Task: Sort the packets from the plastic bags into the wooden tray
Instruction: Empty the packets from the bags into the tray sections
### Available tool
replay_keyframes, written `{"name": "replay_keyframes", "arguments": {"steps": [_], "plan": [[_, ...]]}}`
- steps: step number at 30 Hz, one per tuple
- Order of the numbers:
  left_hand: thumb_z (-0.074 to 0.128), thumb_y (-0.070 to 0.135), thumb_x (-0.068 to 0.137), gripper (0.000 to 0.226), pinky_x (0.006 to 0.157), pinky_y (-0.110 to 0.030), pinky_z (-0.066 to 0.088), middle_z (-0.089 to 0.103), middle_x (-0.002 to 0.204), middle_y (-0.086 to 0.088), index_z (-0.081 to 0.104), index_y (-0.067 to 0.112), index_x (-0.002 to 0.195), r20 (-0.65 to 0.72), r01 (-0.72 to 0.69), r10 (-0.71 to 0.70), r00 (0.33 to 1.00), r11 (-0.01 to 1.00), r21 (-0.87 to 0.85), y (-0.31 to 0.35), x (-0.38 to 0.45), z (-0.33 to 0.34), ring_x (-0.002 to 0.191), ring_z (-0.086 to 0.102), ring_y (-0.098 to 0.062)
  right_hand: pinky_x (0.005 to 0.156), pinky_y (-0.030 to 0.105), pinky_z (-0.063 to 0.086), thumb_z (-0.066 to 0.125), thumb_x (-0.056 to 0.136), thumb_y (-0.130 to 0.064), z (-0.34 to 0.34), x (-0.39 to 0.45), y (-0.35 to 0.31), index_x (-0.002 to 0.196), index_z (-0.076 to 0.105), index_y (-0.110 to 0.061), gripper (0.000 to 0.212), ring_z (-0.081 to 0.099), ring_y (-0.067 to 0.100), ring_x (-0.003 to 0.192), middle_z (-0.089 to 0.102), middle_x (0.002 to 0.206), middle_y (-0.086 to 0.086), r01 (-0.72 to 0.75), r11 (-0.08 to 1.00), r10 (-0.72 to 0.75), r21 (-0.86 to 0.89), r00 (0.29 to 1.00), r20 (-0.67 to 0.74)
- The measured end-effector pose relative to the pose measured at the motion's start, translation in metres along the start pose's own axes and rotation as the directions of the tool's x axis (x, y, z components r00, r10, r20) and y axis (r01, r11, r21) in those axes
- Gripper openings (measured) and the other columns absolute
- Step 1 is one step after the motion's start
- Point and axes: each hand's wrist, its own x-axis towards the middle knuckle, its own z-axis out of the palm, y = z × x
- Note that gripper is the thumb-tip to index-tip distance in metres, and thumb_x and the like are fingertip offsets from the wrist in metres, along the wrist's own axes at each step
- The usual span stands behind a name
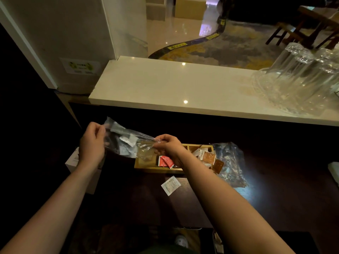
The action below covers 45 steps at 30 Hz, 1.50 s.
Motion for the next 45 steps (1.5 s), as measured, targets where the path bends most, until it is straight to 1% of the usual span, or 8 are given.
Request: {"name": "replay_keyframes", "arguments": {"steps": [3, 5, 8, 19, 24, 29, 33, 45], "plan": [[0.041, 0.019, 0.098, 0.024, 0.070, -0.030, 0.054, 0.063, 0.105, -0.002, 0.045, 0.029, 0.076, 0.029, -0.045, 0.048, 0.998, 0.995, -0.085, 0.000, 0.002, -0.002, 0.093, 0.064, -0.017, 0.066, 0.022, 0.059, 0.057, 0.085, 0.012, 0.004, 0.004, -0.001, 0.096, 0.056, -0.004, 0.020, 0.065, 0.019, 0.074, 0.060, 0.088, 0.011, -0.025, 0.994, 0.021, 0.104, 0.999, 0.038], [0.041, 0.017, 0.098, 0.021, 0.074, -0.037, 0.054, 0.061, 0.121, -0.004, 0.045, 0.025, 0.079, 0.037, -0.077, 0.079, 0.996, 0.995, -0.061, 0.002, 0.002, -0.005, 0.104, 0.062, -0.019, 0.063, 0.020, 0.058, 0.057, 0.086, 0.011, 0.006, 0.005, -0.003, 0.093, 0.057, -0.005, 0.017, 0.064, 0.019, 0.072, 0.061, 0.086, 0.012, -0.046, 0.992, 0.041, 0.114, 0.998, 0.045], [0.041, 0.014, 0.098, 0.013, 0.072, -0.030, 0.052, 0.059, 0.127, -0.005, 0.045, 0.014, 0.085, 0.053, -0.154, 0.155, 0.986, 0.988, -0.022, 0.008, -0.001, -0.005, 0.107, 0.061, -0.018, 0.054, 0.016, 0.054, 0.056, 0.087, 0.009, 0.008, 0.008, -0.003, 0.101, 0.057, 0.000, 0.017, 0.063, 0.016, 0.063, 0.061, 0.082, 0.012, -0.082, 0.990, 0.078, 0.117, 0.996, 0.037], [0.051, 0.016, 0.094, 0.011, 0.074, -0.037, 0.056, 0.063, 0.118, -0.001, 0.048, 0.013, 0.083, 0.082, -0.284, 0.282, 0.956, 0.959, 0.003, 0.034, -0.010, -0.009, 0.102, 0.063, -0.018, 0.062, 0.020, 0.058, 0.049, 0.092, 0.006, 0.006, 0.008, -0.001, 0.121, 0.052, 0.009, 0.029, 0.063, 0.017, 0.070, 0.063, 0.087, 0.010, -0.061, 0.995, 0.058, 0.076, 0.998, 0.035], [0.058, 0.014, 0.090, 0.013, 0.063, -0.015, 0.044, 0.065, 0.112, -0.002, 0.050, 0.008, 0.082, 0.079, -0.343, 0.337, 0.938, 0.935, 0.085, 0.045, -0.013, -0.009, 0.096, 0.061, -0.015, 0.061, 0.021, 0.057, 0.049, 0.092, 0.007, 0.003, 0.008, -0.001, 0.119, 0.052, 0.008, 0.028, 0.062, 0.018, 0.069, 0.062, 0.086, 0.010, -0.068, 0.996, 0.067, 0.060, 0.998, 0.019], [0.062, 0.009, 0.087, 0.012, 0.065, -0.015, 0.045, 0.067, 0.103, 0.002, 0.052, 0.009, 0.080, 0.113, -0.369, 0.359, 0.926, 0.926, 0.082, 0.061, -0.020, -0.011, 0.093, 0.061, -0.010, 0.064, 0.022, 0.057, 0.049, 0.092, 0.006, 0.002, 0.006, 0.000, 0.116, 0.056, 0.003, 0.025, 0.062, 0.017, 0.069, 0.061, 0.087, 0.010, -0.062, 0.998, 0.061, 0.020, 0.998, 0.014], [0.065, 0.009, 0.085, 0.010, 0.061, -0.012, 0.039, 0.060, 0.079, 0.000, 0.055, 0.011, 0.083, 0.084, -0.418, 0.409, 0.909, 0.894, 0.164, 0.072, -0.024, -0.013, 0.074, 0.056, -0.011, 0.059, 0.021, 0.057, 0.050, 0.090, 0.010, 0.005, 0.003, -0.005, 0.113, 0.057, 0.001, 0.025, 0.060, 0.017, 0.064, 0.061, 0.081, 0.009, -0.029, 0.999, 0.029, 0.023, 0.999, 0.017], [0.072, 0.009, 0.078, 0.017, 0.061, -0.004, 0.042, 0.062, 0.077, 0.000, 0.059, 0.016, 0.087, 0.036, -0.387, 0.385, 0.922, 0.916, 0.107, 0.083, -0.019, -0.017, 0.069, 0.057, -0.002, 0.059, 0.021, 0.055, 0.049, 0.092, 0.006, 0.005, -0.006, -0.006, 0.117, 0.056, 0.005, 0.026, 0.059, 0.016, 0.064, 0.060, 0.083, 0.012, 0.014, 1.000, -0.014, 0.008, 1.000, 0.013]]}}
